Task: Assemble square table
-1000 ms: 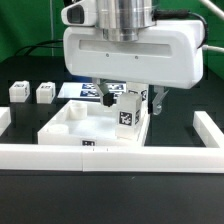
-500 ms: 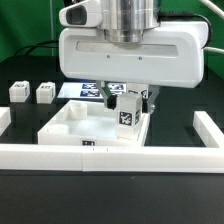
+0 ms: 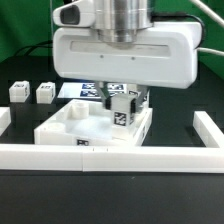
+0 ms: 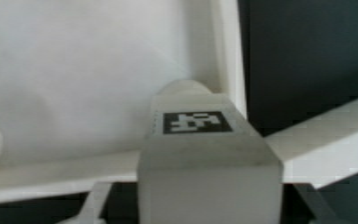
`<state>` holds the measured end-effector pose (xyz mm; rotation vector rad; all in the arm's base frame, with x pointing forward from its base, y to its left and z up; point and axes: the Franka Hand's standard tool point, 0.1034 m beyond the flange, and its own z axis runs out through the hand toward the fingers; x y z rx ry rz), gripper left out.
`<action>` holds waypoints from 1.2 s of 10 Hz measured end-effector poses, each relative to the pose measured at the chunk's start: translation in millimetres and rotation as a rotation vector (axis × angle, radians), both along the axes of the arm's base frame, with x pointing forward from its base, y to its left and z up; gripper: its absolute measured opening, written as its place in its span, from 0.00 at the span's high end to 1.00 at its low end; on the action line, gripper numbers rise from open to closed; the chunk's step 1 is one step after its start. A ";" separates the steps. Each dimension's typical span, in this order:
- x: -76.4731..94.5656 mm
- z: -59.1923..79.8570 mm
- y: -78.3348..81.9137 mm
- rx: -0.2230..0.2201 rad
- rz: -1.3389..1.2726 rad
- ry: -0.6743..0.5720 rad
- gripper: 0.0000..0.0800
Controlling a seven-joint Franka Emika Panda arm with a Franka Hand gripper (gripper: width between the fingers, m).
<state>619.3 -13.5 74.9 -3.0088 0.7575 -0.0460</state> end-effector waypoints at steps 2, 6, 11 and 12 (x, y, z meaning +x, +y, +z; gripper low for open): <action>-9.3 0.1 -12.3 -0.005 -0.166 -0.033 0.64; -8.3 -1.2 2.4 0.058 -0.463 -0.055 0.64; -8.1 -1.1 2.2 0.057 -0.460 -0.055 0.64; -8.3 -1.1 1.6 0.059 -0.470 -0.055 0.64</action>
Offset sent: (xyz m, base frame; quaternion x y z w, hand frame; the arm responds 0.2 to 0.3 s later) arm -0.0100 0.0232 -0.0060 0.0061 -0.0216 0.2586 0.9657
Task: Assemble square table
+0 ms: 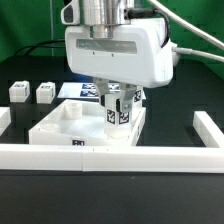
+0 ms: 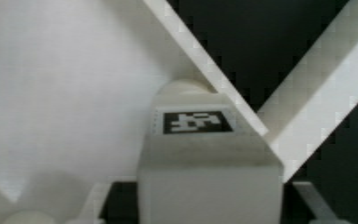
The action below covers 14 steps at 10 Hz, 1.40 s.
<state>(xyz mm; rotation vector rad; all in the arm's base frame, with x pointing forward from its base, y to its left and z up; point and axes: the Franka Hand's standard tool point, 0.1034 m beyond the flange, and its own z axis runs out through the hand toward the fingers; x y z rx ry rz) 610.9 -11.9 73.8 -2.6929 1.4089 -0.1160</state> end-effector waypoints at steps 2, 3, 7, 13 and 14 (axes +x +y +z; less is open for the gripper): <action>-5.7 0.3 -12.1 0.018 -0.108 0.006 0.63; -11.7 -0.6 -15.1 0.031 -0.183 0.014 0.63; -17.2 0.5 -8.2 0.063 -0.383 0.049 0.63; -17.5 -1.8 -8.3 0.055 -0.343 0.046 0.63; -18.2 -2.3 -8.4 0.046 -0.276 0.044 0.51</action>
Offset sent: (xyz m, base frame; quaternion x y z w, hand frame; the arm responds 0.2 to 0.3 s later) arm -0.0366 -0.0176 -0.0026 -0.0303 0.0092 0.1927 0.9808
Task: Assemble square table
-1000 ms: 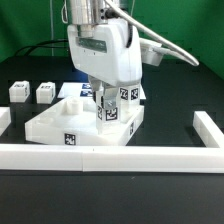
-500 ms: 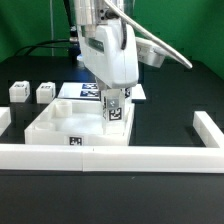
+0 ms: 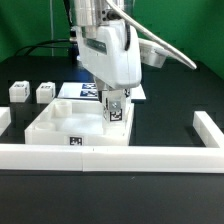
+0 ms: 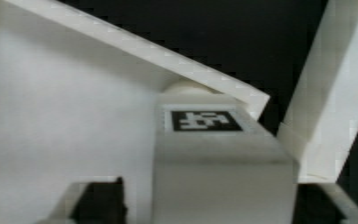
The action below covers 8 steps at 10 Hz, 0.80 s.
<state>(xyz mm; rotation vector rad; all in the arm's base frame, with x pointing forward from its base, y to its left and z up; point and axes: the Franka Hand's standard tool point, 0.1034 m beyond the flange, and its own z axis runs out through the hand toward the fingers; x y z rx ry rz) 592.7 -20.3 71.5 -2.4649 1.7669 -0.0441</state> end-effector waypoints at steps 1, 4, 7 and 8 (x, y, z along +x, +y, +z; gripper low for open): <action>-1.4 -1.0 0.4 -0.014 0.159 -0.008 0.29; -2.4 -1.9 -1.2 -0.052 0.440 -0.017 0.19; 1.6 -1.2 5.6 -0.131 0.933 -0.048 0.19; 4.9 -0.7 14.4 -0.162 1.096 -0.066 0.19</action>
Offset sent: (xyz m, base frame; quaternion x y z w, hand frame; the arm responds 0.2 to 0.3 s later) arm 0.0000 0.0000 0.0000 0.0000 0.0000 -0.1296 0.9916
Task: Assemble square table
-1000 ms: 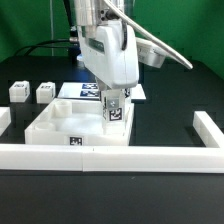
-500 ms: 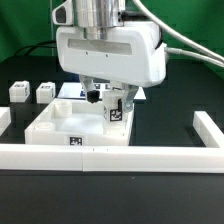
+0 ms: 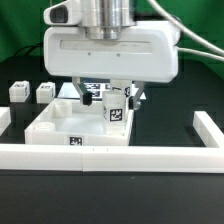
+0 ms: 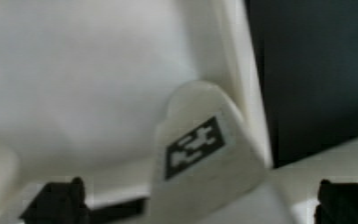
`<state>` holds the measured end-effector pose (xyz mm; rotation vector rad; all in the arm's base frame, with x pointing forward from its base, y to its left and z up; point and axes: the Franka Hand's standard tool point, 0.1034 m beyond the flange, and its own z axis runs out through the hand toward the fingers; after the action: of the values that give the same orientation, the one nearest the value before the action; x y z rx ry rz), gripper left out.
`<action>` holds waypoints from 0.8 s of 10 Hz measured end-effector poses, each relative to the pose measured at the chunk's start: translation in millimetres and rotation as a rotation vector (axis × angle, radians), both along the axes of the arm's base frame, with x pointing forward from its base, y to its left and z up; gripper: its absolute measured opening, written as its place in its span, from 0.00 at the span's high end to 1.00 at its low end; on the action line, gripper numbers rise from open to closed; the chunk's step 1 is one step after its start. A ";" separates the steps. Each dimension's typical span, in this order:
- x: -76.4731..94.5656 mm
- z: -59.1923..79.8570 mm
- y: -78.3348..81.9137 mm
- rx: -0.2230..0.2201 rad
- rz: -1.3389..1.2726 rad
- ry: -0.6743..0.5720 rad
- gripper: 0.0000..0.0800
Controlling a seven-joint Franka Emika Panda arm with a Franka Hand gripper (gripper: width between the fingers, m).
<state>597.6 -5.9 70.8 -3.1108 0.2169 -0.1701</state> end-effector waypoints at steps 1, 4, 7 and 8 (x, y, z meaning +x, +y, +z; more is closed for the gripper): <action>-2.2 -2.9 5.7 -0.026 0.194 -0.009 0.19; -3.5 -4.5 3.2 -0.036 0.257 -0.012 0.34; -3.7 -5.1 3.0 -0.024 0.159 -0.010 0.64; -3.7 -5.1 2.3 -0.013 0.061 -0.009 0.64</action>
Offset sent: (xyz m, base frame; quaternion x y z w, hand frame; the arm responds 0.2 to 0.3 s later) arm 0.0000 0.0000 0.0000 0.0000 0.0000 0.0000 1.0000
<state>593.9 -3.6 65.7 -3.1240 0.1206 -0.1856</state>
